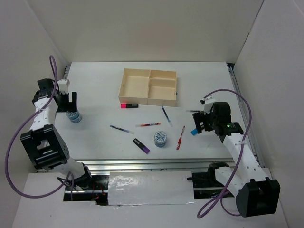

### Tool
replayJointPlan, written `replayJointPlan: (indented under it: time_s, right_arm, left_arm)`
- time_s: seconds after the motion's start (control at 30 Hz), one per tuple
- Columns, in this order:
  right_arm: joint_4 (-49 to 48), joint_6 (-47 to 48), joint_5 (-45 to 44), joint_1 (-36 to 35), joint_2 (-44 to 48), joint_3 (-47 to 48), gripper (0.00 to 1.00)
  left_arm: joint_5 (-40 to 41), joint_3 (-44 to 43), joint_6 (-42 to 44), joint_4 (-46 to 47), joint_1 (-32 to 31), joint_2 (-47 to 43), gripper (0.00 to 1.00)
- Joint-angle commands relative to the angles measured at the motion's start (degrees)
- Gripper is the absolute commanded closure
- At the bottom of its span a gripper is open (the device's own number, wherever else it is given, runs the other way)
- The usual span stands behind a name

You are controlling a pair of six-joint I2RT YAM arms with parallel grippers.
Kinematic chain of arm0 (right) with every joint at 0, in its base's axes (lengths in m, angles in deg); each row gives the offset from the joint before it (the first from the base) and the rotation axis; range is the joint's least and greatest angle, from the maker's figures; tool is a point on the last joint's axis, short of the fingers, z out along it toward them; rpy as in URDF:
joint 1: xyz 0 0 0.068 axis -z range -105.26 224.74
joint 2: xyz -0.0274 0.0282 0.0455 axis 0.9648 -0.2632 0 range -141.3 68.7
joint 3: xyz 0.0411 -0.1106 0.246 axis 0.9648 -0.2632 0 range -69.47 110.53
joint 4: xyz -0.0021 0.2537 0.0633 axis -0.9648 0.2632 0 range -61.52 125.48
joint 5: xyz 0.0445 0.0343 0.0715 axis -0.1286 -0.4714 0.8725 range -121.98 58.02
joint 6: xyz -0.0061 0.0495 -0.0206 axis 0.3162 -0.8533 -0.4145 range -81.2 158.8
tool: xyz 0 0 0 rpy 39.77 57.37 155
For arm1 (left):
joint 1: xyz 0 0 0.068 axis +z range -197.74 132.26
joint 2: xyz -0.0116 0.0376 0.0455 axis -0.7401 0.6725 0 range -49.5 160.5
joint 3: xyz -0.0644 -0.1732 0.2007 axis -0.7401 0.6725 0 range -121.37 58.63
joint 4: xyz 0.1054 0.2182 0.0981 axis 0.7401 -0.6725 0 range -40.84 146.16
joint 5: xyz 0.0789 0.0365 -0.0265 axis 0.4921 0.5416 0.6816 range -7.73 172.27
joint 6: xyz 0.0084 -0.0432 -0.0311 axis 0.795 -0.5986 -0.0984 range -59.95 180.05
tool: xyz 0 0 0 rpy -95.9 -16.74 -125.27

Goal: Sort the stationery into containers
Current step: Pick up the stationery from the center of the board.

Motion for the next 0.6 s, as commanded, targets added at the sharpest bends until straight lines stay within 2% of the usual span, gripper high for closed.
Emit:
replayJointPlan:
  time_s: [0.0, 0.5, 0.57]
  right_arm:
    - [-1.4, 0.2, 0.6, 0.5, 0.1, 0.2, 0.00]
    - [-1.2, 0.5, 1.3, 1.8, -0.3, 0.0, 0.00]
    - [-1.2, 0.5, 1.3, 1.9, -0.4, 0.0, 0.00]
  left_arm:
    - [-3.4, -2.4, 2.3, -1.8, 0.5, 2.5, 0.01]
    - [0.4, -4.2, 1.6, 2.3, 0.6, 14.3, 0.01]
    - [0.4, -3.9, 2.4, 2.9, 0.5, 14.4, 0.08]
